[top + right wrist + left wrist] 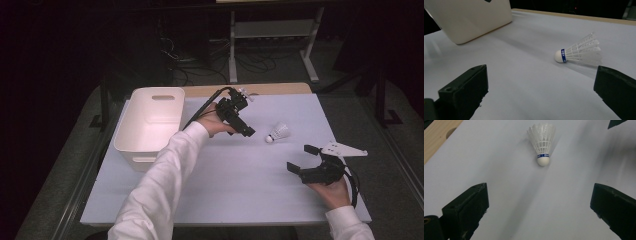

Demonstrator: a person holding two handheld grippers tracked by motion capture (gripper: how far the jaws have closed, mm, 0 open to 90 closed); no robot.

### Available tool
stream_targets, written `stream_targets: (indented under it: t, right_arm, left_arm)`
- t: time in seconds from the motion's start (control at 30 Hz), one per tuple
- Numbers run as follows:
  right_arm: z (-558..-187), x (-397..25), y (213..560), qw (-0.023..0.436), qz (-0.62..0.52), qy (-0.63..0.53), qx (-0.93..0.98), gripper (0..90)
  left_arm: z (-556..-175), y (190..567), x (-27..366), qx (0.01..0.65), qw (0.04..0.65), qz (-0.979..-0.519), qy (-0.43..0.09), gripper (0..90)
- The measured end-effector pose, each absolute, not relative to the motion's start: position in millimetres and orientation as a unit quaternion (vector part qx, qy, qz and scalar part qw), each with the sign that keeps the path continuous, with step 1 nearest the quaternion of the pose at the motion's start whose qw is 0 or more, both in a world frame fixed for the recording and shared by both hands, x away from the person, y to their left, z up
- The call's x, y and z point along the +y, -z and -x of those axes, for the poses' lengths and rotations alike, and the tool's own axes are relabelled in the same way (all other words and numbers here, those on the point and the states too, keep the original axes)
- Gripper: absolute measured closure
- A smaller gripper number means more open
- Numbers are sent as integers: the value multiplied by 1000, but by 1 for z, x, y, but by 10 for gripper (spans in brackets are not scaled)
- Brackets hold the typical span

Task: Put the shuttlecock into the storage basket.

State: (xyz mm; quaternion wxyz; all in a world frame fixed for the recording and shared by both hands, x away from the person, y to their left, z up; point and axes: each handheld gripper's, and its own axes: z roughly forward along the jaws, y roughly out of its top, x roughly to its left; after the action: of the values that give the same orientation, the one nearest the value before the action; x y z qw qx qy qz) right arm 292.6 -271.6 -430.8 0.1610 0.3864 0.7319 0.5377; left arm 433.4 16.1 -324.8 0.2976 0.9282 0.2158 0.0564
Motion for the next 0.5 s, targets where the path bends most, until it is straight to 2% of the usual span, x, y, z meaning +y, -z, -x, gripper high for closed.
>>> stream_targets:
  t: [0.5]
  right_arm:
    - [-292,-274,431,168,-391,-538,727,0]
  left_arm:
    - [-441,333,-2,208,295,-931,-58,14]
